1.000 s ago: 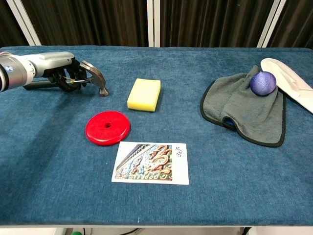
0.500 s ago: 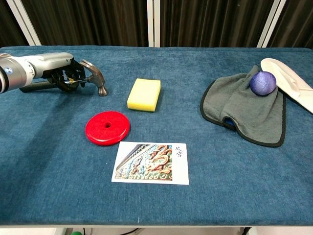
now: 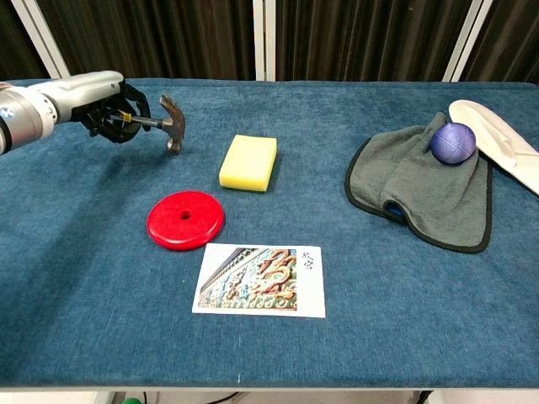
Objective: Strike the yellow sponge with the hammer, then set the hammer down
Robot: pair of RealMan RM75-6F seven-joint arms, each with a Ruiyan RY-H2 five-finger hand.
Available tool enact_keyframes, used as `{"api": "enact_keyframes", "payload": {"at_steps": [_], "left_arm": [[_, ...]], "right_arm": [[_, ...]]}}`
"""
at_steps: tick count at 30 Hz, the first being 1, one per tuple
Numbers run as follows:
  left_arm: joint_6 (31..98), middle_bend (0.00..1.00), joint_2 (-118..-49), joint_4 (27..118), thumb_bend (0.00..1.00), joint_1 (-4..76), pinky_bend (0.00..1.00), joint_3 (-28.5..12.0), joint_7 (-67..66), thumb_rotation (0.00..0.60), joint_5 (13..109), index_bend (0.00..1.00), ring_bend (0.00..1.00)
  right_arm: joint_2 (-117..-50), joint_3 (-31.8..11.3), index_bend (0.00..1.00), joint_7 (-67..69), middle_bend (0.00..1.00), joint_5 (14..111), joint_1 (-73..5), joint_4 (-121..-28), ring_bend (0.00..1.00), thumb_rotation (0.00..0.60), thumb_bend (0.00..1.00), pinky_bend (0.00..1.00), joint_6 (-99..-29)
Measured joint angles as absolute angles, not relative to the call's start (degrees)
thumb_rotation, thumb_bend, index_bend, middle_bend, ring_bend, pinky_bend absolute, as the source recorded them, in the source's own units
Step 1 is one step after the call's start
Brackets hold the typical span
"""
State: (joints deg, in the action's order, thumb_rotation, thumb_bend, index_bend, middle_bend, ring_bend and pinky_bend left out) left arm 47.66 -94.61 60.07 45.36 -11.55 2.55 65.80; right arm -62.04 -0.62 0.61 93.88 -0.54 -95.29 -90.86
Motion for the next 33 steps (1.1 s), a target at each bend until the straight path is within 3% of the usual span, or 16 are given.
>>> {"api": "enact_keyframes", "payload": {"at_steps": [8, 18, 33], "left_arm": [[52.5, 0.84, -94.2, 61.5, 0.86, 44.8, 1.0, -11.7, 12.6, 0.6, 73.2, 0.87, 0.81], [54.9, 0.89, -92.7, 67.6, 0.92, 46.8, 1.0, -11.5, 24.3, 0.6, 81.4, 0.92, 0.91], [49.0, 0.9, -96.9, 63.3, 0.92, 50.2, 1.0, -10.6, 15.1, 0.6, 78.8, 0.93, 0.93]], "right_arm": [[-61.8, -0.5, 0.03, 0.3, 0.14, 94.2, -0.4, -95.7, 0.02, 0.6, 0.19, 0.22, -91.0], [-61.9, -0.4, 0.03, -0.3, 0.14, 94.0, -0.5, -96.1, 0.02, 0.6, 0.19, 0.22, -90.5], [-62.2, -0.4, 0.03, 0.5, 0.14, 93.6, -0.5, -95.3, 0.02, 0.6, 0.19, 0.23, -90.2]]}}
